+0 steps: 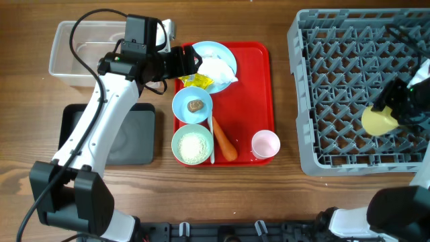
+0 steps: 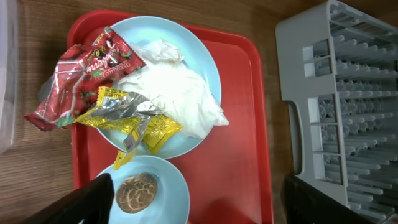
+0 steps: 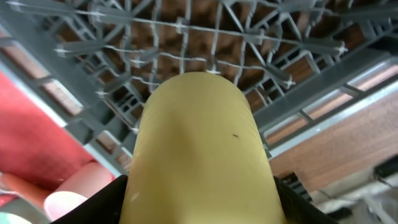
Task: Sort waste into correct bins and load items into the dishwasher rack
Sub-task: 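Carry the yellow cup with the right gripper into the dishwasher rack, then grasp the pink cup with the left gripper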
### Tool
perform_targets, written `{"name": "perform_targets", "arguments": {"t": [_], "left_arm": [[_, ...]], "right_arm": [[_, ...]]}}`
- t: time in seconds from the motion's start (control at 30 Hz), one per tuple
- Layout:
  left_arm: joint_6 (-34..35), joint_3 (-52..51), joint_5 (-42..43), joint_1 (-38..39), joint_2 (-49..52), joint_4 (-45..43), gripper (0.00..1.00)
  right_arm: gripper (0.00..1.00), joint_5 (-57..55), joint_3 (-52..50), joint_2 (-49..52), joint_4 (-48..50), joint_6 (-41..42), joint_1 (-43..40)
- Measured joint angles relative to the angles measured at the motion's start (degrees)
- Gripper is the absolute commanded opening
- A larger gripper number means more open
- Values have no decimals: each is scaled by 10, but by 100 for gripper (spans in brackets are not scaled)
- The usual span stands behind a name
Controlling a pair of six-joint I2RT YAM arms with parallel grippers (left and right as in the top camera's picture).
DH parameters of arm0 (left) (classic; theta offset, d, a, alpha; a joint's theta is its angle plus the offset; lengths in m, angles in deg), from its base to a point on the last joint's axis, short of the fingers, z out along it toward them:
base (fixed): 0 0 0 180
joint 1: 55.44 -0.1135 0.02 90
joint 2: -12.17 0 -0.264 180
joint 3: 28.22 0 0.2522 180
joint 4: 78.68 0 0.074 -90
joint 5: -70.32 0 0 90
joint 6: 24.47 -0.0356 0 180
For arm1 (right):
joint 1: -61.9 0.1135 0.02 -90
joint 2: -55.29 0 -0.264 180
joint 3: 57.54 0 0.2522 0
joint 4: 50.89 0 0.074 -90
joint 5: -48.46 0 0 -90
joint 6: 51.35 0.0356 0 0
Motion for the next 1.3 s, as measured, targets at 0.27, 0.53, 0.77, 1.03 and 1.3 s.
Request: {"name": "perform_targets", "arguments": {"t": [0.27,0.53,0.77,1.03,1.3], "left_arm": [[0,0,-12,0,7,28,89],[0,0,-13,0,40,35,88],[0,0,-13,0,40,35,88],[0,0,-13,0,40,35,94],[-172,0,35,101,41,88,93]], "right_arm": [[64,-45,-117,7,49,38,-2],[73,-46,-208,10,127,50,-38],[86,-47,-208,10,143,52,-42],[100,-31,-194,10,146,47,-42],[100,31,51,-25,102,-8,2]]}}
